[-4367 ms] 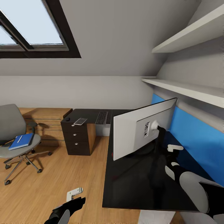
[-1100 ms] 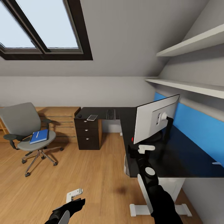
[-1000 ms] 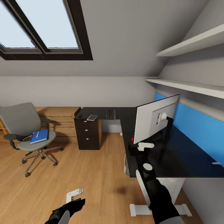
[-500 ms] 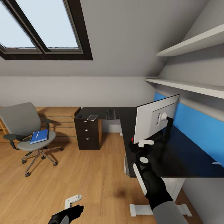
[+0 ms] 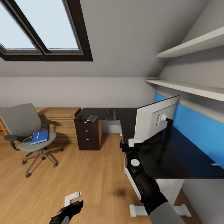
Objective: In the bedroom, organize the workspace by keeping the computer under the desk, ensuring the monitor is on the desk, placing the keyboard on the desk next to the monitor, placing the mouse on the desk next to the keyboard, moving the folder from the swivel chair onto the desk next to the mouse, stacking the notebook on top of the folder with the pen on top of the notebook, and positioning the swivel chair next to the desk.
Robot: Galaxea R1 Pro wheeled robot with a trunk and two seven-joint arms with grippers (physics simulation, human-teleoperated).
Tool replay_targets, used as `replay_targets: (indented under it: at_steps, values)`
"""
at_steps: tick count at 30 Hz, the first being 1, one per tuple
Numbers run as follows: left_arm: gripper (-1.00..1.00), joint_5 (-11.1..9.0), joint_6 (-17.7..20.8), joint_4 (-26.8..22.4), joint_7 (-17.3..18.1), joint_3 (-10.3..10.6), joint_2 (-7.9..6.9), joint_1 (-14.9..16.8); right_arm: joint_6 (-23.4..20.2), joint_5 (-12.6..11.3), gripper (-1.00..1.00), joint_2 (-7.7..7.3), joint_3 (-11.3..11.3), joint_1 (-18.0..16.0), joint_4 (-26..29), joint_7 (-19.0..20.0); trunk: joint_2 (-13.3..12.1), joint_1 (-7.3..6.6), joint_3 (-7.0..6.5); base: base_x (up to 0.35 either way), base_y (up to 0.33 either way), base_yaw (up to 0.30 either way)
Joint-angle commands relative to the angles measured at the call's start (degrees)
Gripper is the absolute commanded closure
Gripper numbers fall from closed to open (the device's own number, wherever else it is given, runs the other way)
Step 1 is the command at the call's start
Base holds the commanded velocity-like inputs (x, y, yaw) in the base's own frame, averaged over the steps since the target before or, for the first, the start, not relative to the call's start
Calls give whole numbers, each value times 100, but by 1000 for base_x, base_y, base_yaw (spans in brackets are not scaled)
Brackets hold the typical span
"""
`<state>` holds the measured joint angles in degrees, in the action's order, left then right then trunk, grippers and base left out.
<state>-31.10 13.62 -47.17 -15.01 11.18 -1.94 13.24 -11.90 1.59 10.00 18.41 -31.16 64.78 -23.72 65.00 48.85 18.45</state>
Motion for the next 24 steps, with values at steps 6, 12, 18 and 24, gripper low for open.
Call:
replay_targets:
  at_steps: [6, 12, 18, 24]
  values:
    - [-100, -59, 9, -4, -60, 41, 24, 3, 2, 36, -100, 0, 26, 13, 98, -75, -237, -132, -101, 0, 0, 0]
    - [-100, -54, -10, -3, -69, 33, 27, 3, 157, 65, -100, 0, 17, 13, 25, -772, -478, -264, -209, 0, 0, 0]
    - [-100, -54, -25, -3, -72, -1, 27, 3, 1255, 78, -100, 0, 9, 13, -186, -1405, -718, -395, -316, 0, 0, 0]
    - [-100, -54, -26, -3, -72, -2, 27, 3, 1334, 101, -100, 0, -5, 13, -255, -1456, -959, -527, -424, 0, 0, 0]
